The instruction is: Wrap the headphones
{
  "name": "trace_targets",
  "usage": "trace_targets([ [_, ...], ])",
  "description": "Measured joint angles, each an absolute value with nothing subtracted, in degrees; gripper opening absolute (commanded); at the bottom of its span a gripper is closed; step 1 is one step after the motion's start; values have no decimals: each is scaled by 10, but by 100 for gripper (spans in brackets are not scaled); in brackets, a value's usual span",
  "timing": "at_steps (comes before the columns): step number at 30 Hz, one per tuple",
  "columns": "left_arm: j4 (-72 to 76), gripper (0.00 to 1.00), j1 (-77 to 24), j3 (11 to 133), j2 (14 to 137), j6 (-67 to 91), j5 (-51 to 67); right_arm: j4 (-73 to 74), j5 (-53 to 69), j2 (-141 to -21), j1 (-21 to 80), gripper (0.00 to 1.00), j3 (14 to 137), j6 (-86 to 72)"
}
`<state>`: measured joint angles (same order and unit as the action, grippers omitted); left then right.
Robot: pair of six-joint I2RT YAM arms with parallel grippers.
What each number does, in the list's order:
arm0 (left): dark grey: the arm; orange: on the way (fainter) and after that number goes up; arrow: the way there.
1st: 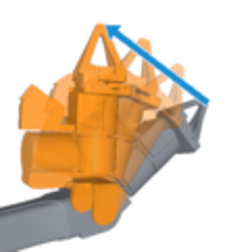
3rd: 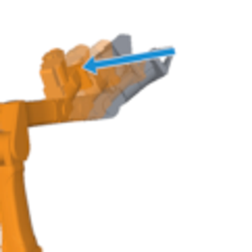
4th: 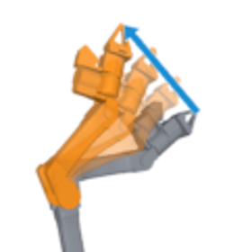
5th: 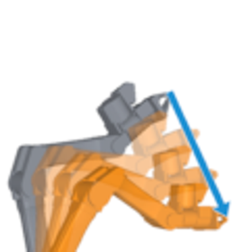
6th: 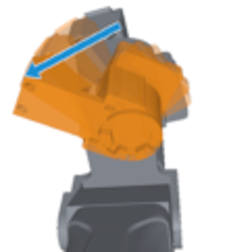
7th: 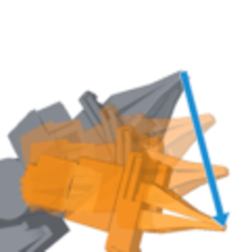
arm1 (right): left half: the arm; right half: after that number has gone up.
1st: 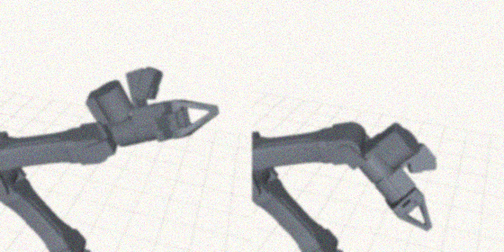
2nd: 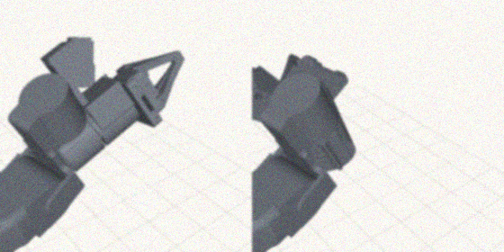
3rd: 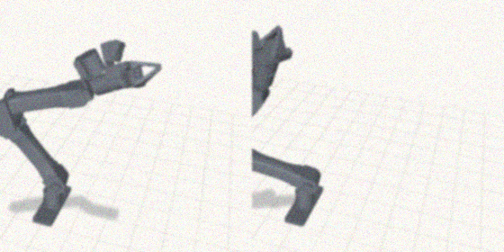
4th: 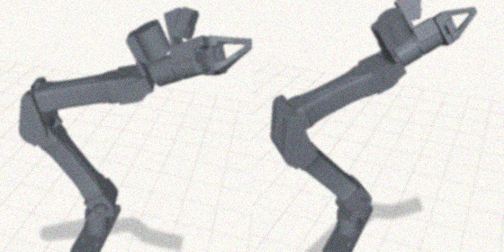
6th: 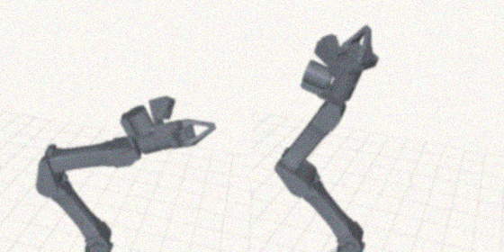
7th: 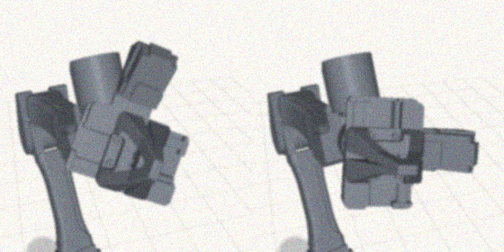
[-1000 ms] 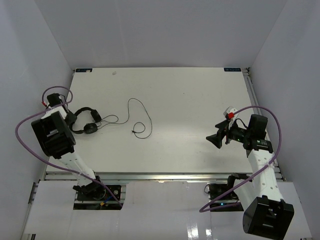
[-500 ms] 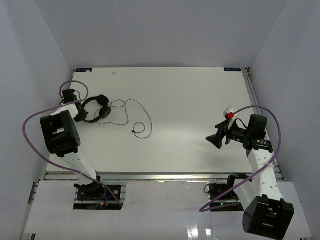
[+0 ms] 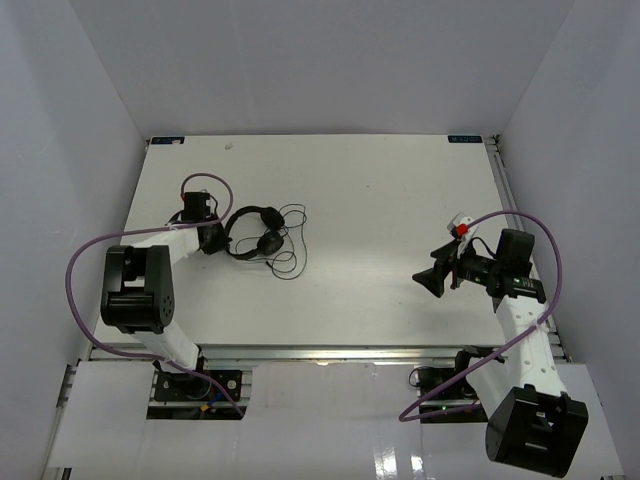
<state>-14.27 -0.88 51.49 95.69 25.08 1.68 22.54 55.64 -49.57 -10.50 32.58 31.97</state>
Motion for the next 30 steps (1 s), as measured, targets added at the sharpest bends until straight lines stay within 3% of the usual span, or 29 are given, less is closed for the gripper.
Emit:
trace_targets([
  [3, -137, 36, -21, 514, 959, 251, 15, 225, 556, -497, -106, 90, 326, 320],
  [11, -164, 53, -30, 568, 992, 221, 0, 226, 557, -505, -109, 90, 326, 320],
  [15, -182, 52, -32, 615, 1028, 184, -20, 226, 557, -507, -109, 90, 326, 320],
  [21, -211, 40, -32, 673, 1071, 132, -42, 226, 556, -507, -112, 90, 326, 320],
  [30, -199, 40, -40, 656, 1063, 108, -42, 226, 556, -512, -116, 90, 326, 320],
])
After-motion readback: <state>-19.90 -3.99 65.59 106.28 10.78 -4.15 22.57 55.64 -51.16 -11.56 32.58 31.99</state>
